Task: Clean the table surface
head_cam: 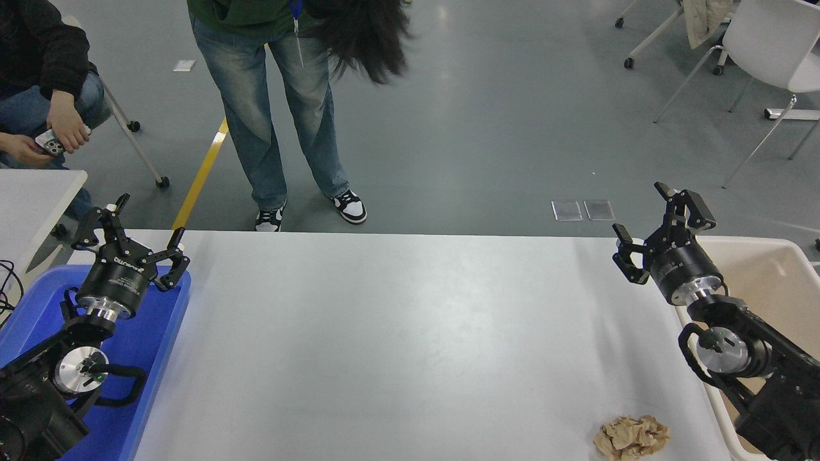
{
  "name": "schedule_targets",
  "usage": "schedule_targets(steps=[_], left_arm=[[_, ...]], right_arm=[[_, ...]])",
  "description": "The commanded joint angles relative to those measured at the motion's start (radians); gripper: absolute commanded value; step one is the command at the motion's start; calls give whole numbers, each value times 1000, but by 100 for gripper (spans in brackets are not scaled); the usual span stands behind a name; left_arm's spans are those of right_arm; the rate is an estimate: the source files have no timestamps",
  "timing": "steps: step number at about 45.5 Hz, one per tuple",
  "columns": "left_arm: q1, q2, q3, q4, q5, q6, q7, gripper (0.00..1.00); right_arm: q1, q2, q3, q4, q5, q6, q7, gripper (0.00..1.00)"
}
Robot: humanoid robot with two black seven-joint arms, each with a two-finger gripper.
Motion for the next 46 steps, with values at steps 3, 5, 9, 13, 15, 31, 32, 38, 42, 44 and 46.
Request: schedule_targets(steps=[3, 5, 9, 13, 15, 31, 32, 38, 42, 44, 46], left_arm=[[0, 0, 0, 0, 0, 0, 0, 100], [0, 0, 0, 0, 0, 0, 0, 100], [0, 0, 0, 0, 0, 0, 0, 100], [0, 0, 0, 0, 0, 0, 0, 100], [0, 0, 0, 0, 0, 0, 0, 100], [0, 0, 0, 0, 0, 0, 0, 100], [0, 0, 0, -1, 0, 0, 0, 100], [0, 0, 2, 0, 0, 0, 0, 100], [0, 0, 0, -1, 0, 0, 0, 100], [0, 0, 0, 0, 0, 0, 0, 100], [0, 0, 0, 0, 0, 0, 0, 100]], right_arm=[[-38, -216, -116, 236, -19, -23, -97, 99], [-36, -250, -153, 261, -19, -23, -95, 100], [-38, -322, -209, 326, -31, -20, -95, 99], [-39, -438, -288, 448, -110, -15, -95, 99], [-38, -477, -321, 488, -143, -15, -99, 99], [-22, -655, -423, 633, -180, 129, -372, 99], [-22, -663, -423, 641, -177, 141, -378, 99], [-38, -686, -429, 684, -139, 199, -431, 99], [-59, -695, -455, 687, -87, 190, -509, 99], [-67, -704, -467, 690, -26, 189, -560, 99], [-71, -718, -476, 699, 48, 190, -591, 99]])
